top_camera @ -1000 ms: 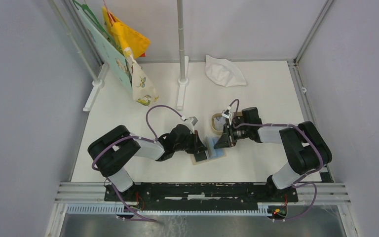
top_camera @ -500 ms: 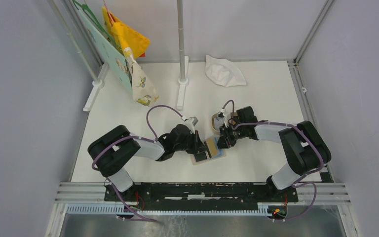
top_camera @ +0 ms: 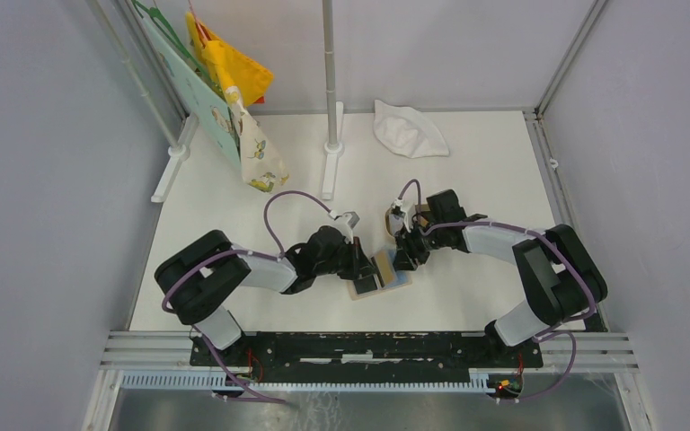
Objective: Put the credit cards into the card holder
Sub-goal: Turn over the card slot in the card holder.
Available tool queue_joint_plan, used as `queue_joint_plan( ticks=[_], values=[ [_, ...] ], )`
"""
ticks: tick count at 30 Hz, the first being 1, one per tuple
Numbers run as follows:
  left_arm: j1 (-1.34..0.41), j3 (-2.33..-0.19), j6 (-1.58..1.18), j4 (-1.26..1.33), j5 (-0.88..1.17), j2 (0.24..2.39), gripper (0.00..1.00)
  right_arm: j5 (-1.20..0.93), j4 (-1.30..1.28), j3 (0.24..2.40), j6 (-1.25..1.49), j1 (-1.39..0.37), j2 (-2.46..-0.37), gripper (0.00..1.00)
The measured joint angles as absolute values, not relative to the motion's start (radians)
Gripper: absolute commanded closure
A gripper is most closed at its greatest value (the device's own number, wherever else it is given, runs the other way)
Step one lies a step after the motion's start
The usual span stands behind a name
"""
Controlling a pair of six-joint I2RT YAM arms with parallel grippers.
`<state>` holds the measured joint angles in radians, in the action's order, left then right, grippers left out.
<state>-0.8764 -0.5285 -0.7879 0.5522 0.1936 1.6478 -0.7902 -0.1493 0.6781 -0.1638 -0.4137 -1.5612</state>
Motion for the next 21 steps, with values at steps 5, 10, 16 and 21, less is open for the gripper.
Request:
queue_joint_plan(
  ticks=[5,10,16,21],
  values=[
    [-0.876,-0.506,-0.788,0.551,0.193,1.588,0.86,-0.768,-0.168,0.691,-0.19,-0.437,-1.561,0.47],
    [-0.876,-0.492,-0.788,0.536,0.179,1.514,0.76,-0.746,-0.18,0.703,-0.207,-0.464,-1.56,0.38],
    [-0.876,-0.45,-0.787,0.498,0.131,1.407,0.64,-0.707,-0.186,0.716,-0.227,-0.504,-1.554,0.32],
    [-0.876,-0.43,-0.787,0.454,0.079,1.35,0.6,-0.664,-0.191,0.73,-0.238,-0.543,-1.554,0.22]
  ],
)
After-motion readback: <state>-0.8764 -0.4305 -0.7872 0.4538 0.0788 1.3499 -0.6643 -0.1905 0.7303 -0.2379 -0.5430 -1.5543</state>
